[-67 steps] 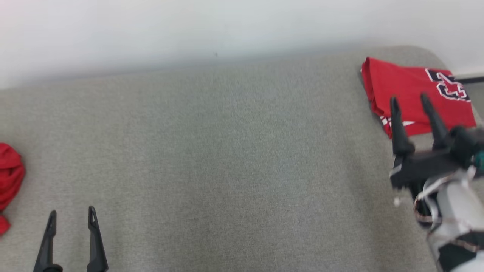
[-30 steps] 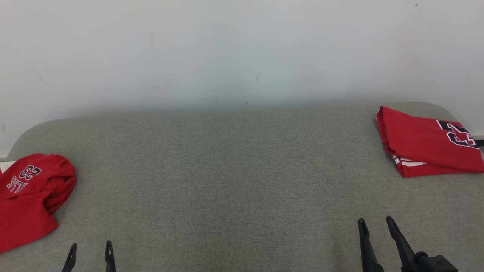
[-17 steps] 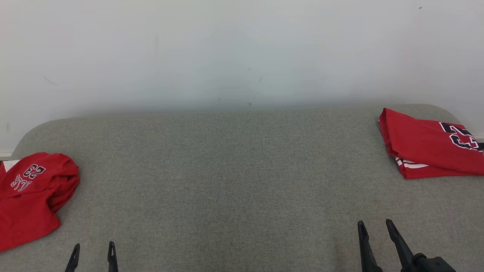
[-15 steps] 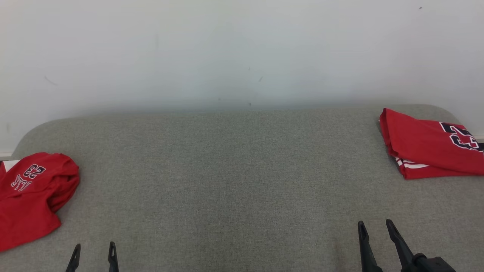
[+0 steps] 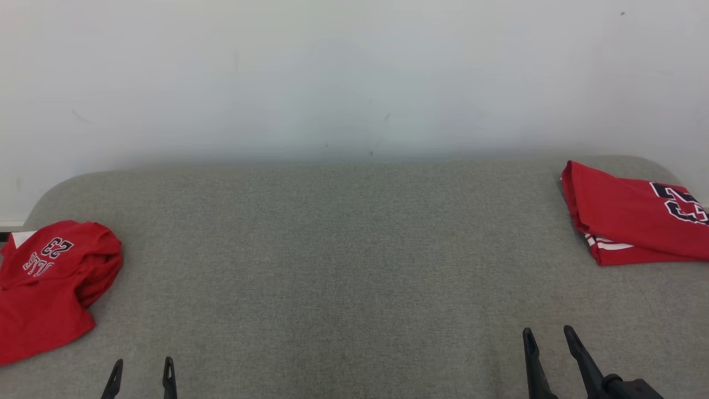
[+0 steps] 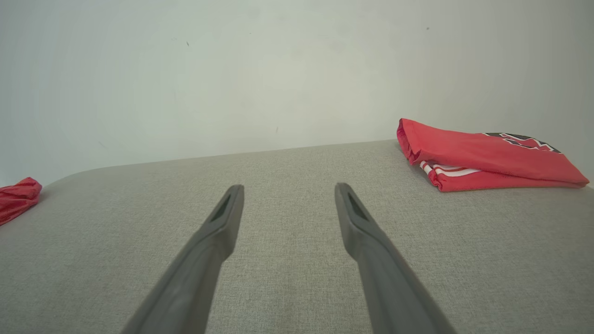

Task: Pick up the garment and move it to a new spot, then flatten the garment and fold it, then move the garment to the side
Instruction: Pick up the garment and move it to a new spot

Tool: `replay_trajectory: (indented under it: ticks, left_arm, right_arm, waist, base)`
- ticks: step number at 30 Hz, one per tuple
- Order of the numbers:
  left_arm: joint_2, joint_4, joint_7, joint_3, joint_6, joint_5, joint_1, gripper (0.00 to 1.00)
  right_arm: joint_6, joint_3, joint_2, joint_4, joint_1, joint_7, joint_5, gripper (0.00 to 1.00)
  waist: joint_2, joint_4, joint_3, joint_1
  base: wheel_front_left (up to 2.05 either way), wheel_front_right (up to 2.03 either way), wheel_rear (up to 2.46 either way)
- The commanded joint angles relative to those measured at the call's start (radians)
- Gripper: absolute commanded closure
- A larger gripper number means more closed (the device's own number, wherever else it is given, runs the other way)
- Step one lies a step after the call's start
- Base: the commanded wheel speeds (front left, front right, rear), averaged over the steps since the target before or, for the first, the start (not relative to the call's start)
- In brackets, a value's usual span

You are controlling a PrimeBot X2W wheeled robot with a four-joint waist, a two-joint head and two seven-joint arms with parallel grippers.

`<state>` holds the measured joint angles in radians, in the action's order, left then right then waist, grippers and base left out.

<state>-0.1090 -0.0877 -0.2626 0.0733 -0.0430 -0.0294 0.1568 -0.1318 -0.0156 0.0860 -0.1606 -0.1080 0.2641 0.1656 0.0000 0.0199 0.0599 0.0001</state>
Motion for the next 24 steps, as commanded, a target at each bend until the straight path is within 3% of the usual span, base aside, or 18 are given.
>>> replay_trajectory:
  ticks: [1,15,24]
  left_arm:
    - [-0.003,-0.002,-0.003,-0.003,0.001,-0.002,-0.003,0.00]
    - [-0.023,-0.017,-0.003,0.005,0.009,-0.002,-0.005,0.00]
    - [-0.035,-0.027,-0.003,0.015,0.018,-0.010,0.009,0.00]
  right_arm:
    - [0.003,-0.006,-0.005,-0.002,-0.011,0.000,-0.005,0.00]
    - [0.003,-0.007,-0.018,-0.012,-0.015,0.000,0.003,0.00]
    - [0.003,-0.011,-0.025,-0.022,-0.006,0.000,0.003,0.00]
  waist:
    - [0.0000,0.012,0.000,-0.0001]
    - [0.0000,0.193,-0.002,-0.0001]
    - [0.0000,0.362,-0.003,-0.0001]
  base:
    - [0.00,0.00,0.00]
    - [0.00,0.00,0.00]
    - [0.00,0.00,0.00]
